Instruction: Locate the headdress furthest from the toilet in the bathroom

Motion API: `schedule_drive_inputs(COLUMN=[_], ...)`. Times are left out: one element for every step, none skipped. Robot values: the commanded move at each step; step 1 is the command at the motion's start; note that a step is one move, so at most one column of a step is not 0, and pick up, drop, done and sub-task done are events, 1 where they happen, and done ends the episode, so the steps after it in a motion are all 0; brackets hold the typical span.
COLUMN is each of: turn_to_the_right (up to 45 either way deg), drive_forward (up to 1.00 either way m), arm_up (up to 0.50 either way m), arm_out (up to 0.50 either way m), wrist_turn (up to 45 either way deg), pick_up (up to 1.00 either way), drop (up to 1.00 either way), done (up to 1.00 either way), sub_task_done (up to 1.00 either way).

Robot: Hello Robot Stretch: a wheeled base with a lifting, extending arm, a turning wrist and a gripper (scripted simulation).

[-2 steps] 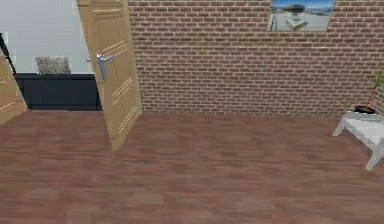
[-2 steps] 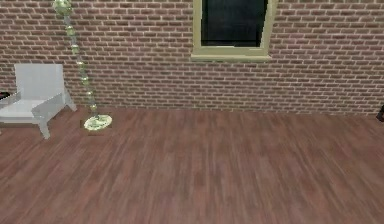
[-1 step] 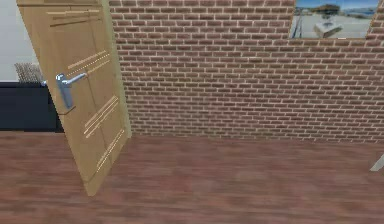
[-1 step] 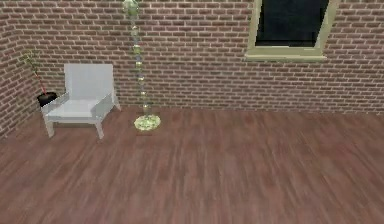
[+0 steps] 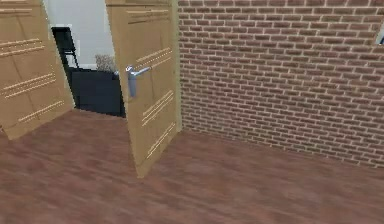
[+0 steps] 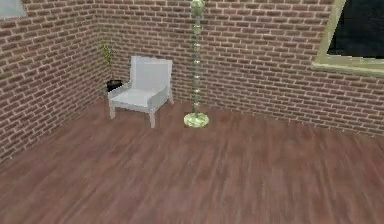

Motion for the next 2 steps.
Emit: schedule_drive_inputs(turn_to_the_right=[0.0, -45.0], drive_forward=[0.45, 0.00], arm_up=[0.00, 0.00], arm_out=[0.00, 0.00], wrist_turn=[0.0, 0.0], pick_up=[0.00, 0.00], drop=[0.00, 0.00], done=[0.00, 0.00], sub_task_done=[0.00, 0.00])
